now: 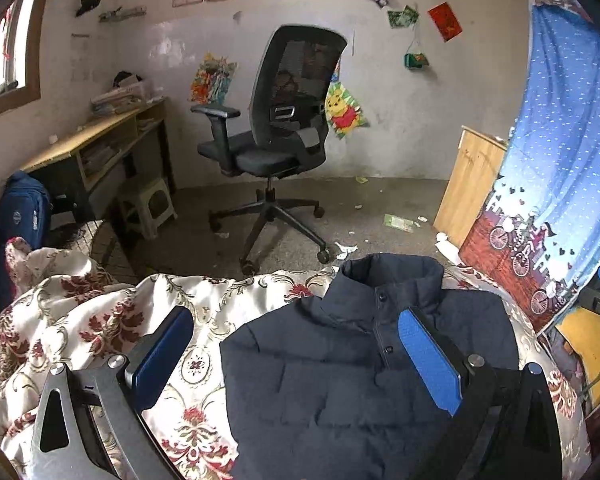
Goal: Fold large clothes
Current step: 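Grasp the jacket hem with the left gripper while the right gripper grasps it too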
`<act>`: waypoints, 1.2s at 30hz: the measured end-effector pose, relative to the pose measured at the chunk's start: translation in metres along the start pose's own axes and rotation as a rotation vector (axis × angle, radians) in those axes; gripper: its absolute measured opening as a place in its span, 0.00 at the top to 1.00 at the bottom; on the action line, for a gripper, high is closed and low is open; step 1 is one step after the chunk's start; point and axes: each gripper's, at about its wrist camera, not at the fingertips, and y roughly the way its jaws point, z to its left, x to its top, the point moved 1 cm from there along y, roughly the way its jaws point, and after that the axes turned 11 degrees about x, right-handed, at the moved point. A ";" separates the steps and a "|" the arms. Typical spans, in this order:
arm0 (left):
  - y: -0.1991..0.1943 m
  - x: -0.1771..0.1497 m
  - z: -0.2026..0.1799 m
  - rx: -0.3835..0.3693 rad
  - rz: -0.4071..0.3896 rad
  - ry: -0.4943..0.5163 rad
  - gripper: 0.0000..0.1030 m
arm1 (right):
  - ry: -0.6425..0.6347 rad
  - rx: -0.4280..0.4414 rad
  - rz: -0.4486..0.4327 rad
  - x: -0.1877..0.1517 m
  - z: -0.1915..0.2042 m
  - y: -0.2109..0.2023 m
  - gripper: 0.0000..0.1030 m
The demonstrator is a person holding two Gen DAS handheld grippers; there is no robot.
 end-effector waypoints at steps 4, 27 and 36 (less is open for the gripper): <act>0.041 0.006 -0.009 0.021 0.033 -0.002 0.00 | 0.054 0.019 -0.049 0.004 -0.022 0.059 0.13; 0.243 0.031 -0.113 -0.015 0.305 0.056 0.61 | 0.133 0.256 0.162 0.012 -0.055 0.313 0.77; 0.231 0.024 -0.094 -0.087 0.282 -0.036 0.95 | 0.116 0.282 0.030 0.000 -0.071 0.272 0.94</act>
